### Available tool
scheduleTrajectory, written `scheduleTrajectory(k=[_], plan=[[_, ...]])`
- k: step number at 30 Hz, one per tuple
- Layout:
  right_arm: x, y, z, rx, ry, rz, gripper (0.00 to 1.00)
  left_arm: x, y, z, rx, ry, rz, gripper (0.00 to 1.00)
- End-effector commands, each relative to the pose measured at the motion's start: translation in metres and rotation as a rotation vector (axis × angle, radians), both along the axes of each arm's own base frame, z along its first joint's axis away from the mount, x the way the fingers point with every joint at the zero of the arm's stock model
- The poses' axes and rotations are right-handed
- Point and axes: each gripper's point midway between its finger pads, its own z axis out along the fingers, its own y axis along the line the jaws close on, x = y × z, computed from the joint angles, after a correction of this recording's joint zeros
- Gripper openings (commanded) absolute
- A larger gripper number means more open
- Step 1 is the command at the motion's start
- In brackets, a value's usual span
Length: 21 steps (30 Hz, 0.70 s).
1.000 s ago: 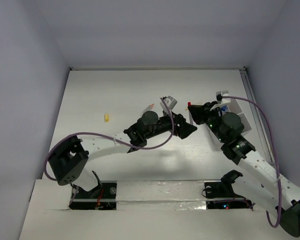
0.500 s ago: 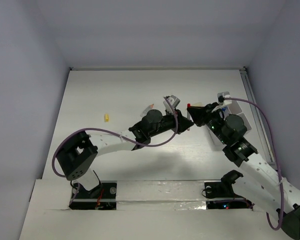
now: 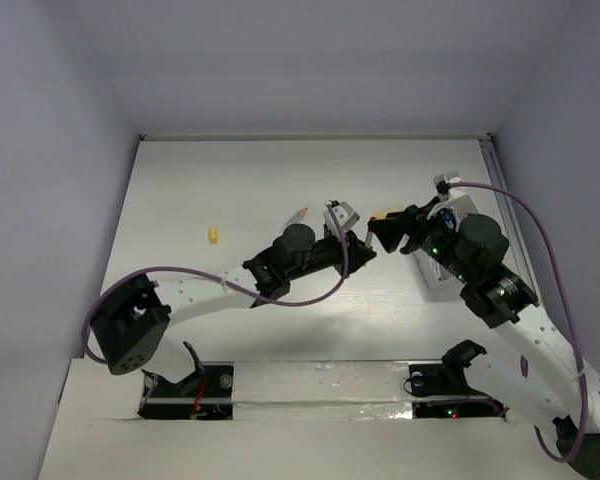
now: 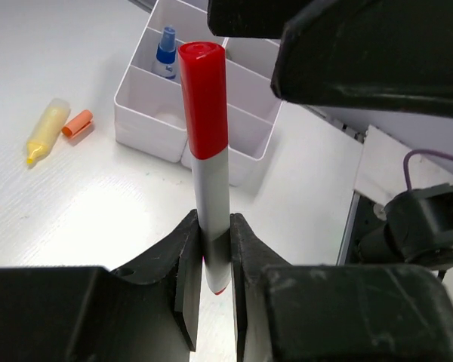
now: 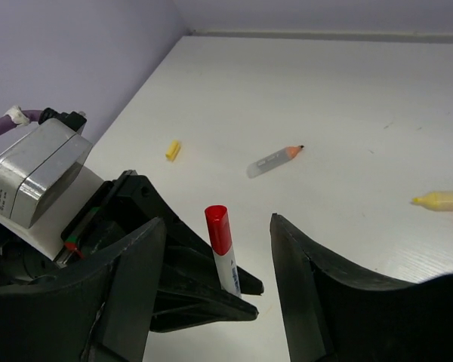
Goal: Sort the stationery into containers
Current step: Place the pen in the storage box.
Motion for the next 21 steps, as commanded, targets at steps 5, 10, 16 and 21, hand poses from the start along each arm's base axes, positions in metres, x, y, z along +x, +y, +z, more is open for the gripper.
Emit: scheduleTrajectory(k=[5,10,16,21], plan=[[-0.01,0.018,-0.007,-0.032,0.067,0.124,0.58,-0.011,0.007,0.01,0.012,-0.097,-0.051,0.0],[-0.008,0.026,-0.017,-0.041,0.114,0.152,0.54,-0.01,0.006,0.017,0.002,-0.116,-0.054,0.0],[-0.005,0.025,-0.028,-0.055,0.148,0.138,0.28,-0.01,0.006,0.025,-0.014,-0.134,-0.053,0.0],[-0.001,0.021,-0.029,-0.069,0.154,0.105,0.02,-0.006,0.011,0.027,-0.023,-0.138,-0.002,0.0]])
